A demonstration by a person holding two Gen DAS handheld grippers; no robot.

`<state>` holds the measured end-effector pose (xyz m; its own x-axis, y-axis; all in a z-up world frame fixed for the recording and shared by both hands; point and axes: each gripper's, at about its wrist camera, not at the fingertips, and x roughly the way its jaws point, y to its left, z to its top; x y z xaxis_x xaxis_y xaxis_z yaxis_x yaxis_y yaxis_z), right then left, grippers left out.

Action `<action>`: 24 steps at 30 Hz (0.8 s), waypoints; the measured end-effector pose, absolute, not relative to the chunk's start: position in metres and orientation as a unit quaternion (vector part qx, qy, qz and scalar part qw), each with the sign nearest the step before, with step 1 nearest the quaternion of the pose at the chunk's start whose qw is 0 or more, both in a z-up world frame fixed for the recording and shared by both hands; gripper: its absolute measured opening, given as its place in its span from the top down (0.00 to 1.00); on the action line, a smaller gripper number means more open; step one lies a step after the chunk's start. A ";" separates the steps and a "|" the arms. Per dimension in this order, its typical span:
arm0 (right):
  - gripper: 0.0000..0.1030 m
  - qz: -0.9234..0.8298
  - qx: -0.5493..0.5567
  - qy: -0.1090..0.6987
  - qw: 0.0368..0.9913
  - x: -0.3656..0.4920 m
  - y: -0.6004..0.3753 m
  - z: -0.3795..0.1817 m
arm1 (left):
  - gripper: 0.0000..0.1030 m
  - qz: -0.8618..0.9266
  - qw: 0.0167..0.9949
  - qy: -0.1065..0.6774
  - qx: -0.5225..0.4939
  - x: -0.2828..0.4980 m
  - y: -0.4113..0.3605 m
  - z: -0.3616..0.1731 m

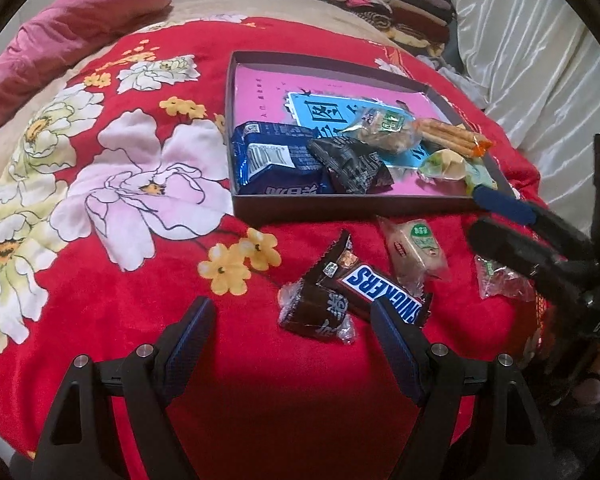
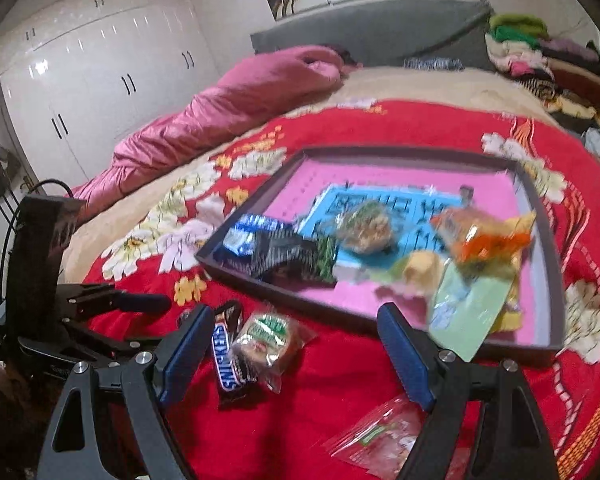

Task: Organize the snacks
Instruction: 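Move both open tools back from the tray toward the remaining snacks, then grasp the round green-labelled cake with the right tool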

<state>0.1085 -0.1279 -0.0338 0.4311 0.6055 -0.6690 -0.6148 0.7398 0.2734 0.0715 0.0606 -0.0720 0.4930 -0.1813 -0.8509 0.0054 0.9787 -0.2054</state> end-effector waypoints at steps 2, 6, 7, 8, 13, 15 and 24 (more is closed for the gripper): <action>0.19 0.362 -0.007 0.403 0.840 0.109 -0.125 -0.038 | 0.21 -0.057 0.860 0.500 -0.083 0.072 0.059 -0.073; 0.19 0.367 -0.008 0.413 0.834 0.107 -0.120 -0.044 | 0.21 -0.061 0.862 0.496 -0.086 0.072 0.059 -0.073; 0.19 0.367 -0.008 0.414 0.833 0.106 -0.119 -0.045 | 0.21 -0.062 0.863 0.494 -0.087 0.072 0.059 -0.073; 0.19 0.369 -0.010 0.416 0.831 0.106 -0.117 -0.046 | 0.22 -0.064 0.863 0.494 -0.087 0.072 0.059 -0.073; 0.19 0.374 -0.022 0.416 0.829 0.102 -0.112 -0.048 | 0.28 -0.074 0.863 0.493 -0.085 0.073 0.057 -0.073; 0.19 0.376 -0.022 0.418 0.827 0.102 -0.111 -0.049 | 0.32 -0.077 0.862 0.493 -0.084 0.073 0.056 -0.073; 0.29 0.382 -0.028 0.422 0.822 0.101 -0.102 -0.053 | 0.45 -0.091 0.862 0.492 -0.078 0.073 0.050 -0.076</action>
<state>0.1013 -0.1020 -0.0530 0.3527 0.6038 -0.7148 -0.6511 0.7070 0.2760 0.0734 0.0504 -0.0761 0.5001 -0.2348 -0.8335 0.0805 0.9710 -0.2252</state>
